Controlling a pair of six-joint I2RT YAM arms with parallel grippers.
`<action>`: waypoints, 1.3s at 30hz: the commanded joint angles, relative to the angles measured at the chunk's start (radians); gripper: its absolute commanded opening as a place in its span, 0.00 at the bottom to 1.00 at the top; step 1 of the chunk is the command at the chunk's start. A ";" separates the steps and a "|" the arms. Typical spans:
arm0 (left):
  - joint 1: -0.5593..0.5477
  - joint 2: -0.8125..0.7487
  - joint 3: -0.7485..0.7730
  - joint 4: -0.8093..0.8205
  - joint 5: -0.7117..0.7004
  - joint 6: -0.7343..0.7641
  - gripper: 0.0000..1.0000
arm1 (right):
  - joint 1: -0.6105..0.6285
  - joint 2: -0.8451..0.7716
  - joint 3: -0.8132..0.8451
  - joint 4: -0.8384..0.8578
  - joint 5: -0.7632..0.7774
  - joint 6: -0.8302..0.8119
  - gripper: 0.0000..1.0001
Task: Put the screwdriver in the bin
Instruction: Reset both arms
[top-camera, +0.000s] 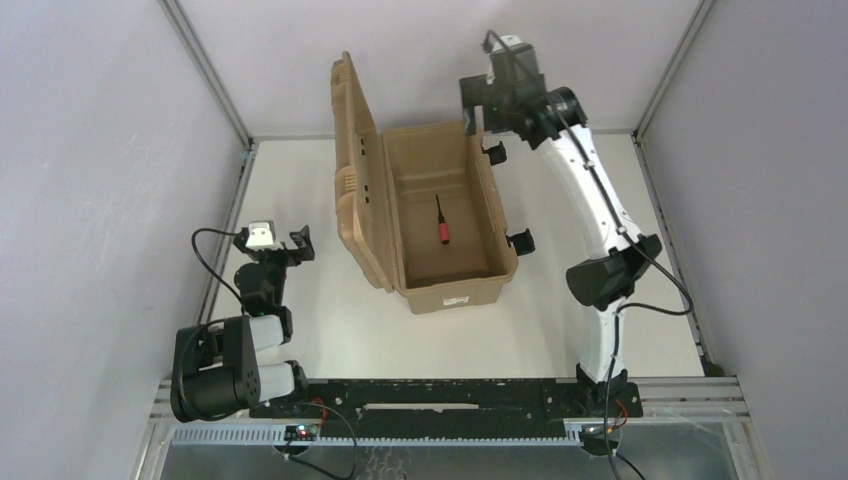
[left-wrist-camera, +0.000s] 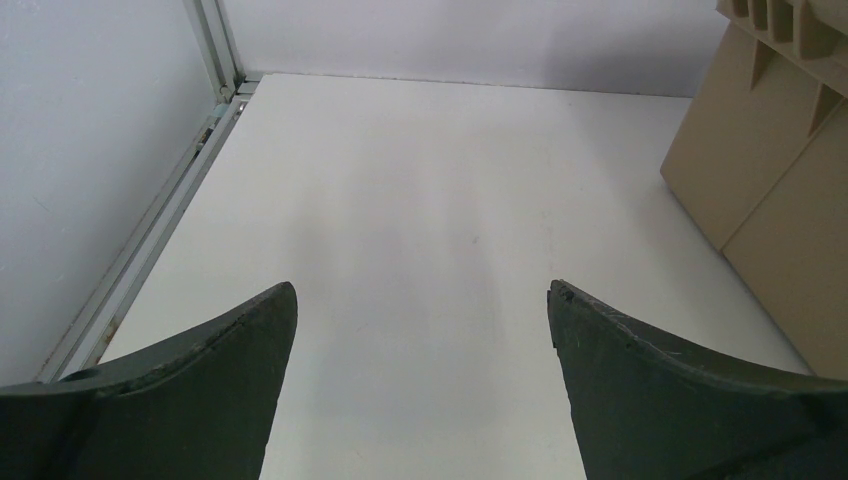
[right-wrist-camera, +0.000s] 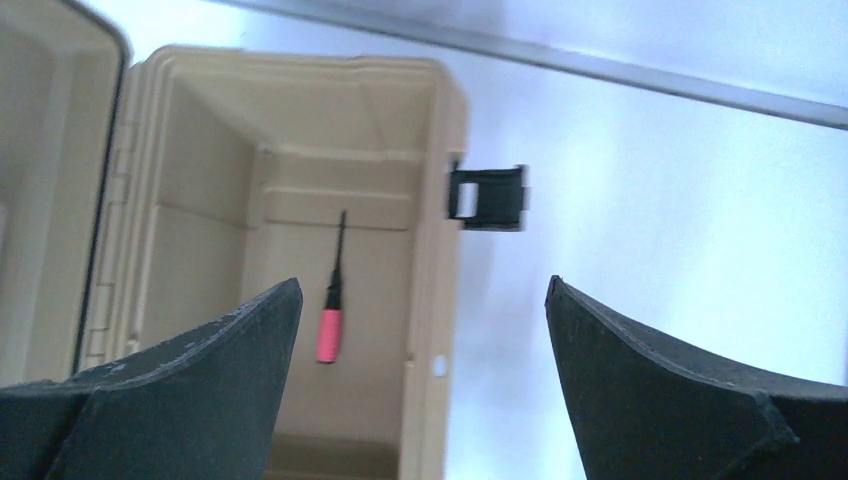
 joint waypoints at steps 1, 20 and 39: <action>0.001 -0.006 -0.020 0.026 0.009 -0.005 1.00 | -0.060 -0.116 -0.058 0.065 0.068 -0.061 1.00; 0.002 -0.005 -0.019 0.027 0.009 -0.005 1.00 | -0.295 -0.409 -0.728 0.363 -0.011 -0.037 1.00; -0.003 -0.007 -0.021 0.026 0.007 -0.003 1.00 | -0.350 -0.533 -1.248 0.651 -0.051 0.000 1.00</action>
